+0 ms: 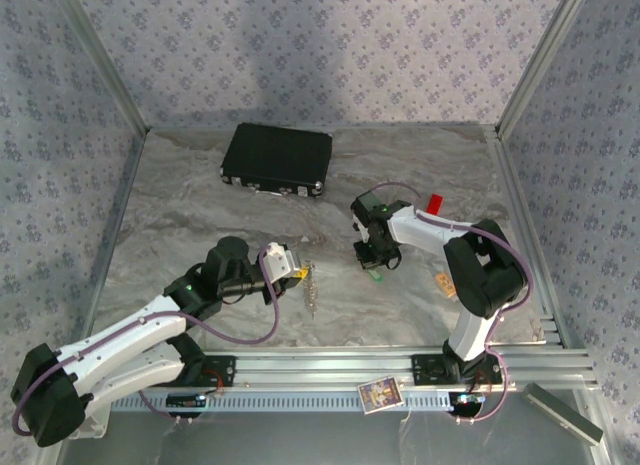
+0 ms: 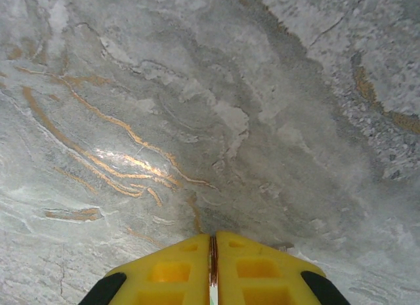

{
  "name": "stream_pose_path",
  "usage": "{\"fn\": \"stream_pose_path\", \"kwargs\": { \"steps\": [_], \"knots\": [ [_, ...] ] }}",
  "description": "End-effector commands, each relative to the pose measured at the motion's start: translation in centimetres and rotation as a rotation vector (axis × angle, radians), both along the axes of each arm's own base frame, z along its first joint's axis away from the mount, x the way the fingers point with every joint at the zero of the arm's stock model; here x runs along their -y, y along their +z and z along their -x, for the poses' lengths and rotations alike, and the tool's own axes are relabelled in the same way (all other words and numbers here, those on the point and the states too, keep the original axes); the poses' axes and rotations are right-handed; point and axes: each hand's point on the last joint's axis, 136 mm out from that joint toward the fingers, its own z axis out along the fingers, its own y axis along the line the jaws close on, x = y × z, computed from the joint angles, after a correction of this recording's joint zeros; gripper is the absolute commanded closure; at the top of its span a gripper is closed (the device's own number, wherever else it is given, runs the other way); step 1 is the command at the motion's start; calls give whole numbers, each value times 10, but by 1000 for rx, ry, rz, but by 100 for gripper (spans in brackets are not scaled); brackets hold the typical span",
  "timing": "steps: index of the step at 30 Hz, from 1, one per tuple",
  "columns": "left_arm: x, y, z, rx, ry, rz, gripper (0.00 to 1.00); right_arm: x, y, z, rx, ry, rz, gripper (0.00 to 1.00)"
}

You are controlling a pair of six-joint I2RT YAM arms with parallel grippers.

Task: Put the keys on the keyring

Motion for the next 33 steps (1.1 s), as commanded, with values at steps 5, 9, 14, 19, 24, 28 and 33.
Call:
{"fn": "stream_pose_path", "kwargs": {
  "steps": [5,9,14,19,24,28,33],
  "knots": [
    [5,17,2,33,-26,27,100,1,4,1,-16,8,3,89],
    [5,16,2,33,-27,26,100,1,4,0,-17,9,5,93],
    [5,16,1,31,-23,27,100,1,11,-1,3,14,5,100],
    [4,19,1,12,-8,39,100,-5,43,-9,110,23,-35,100],
    [3,27,0,-15,21,67,100,-15,82,-12,239,54,-75,100],
    [1,31,-2,-47,52,85,100,-27,110,-14,366,114,-106,100],
    [0,33,-5,-105,95,101,100,-50,146,-9,568,222,-219,100]
  ]
}}
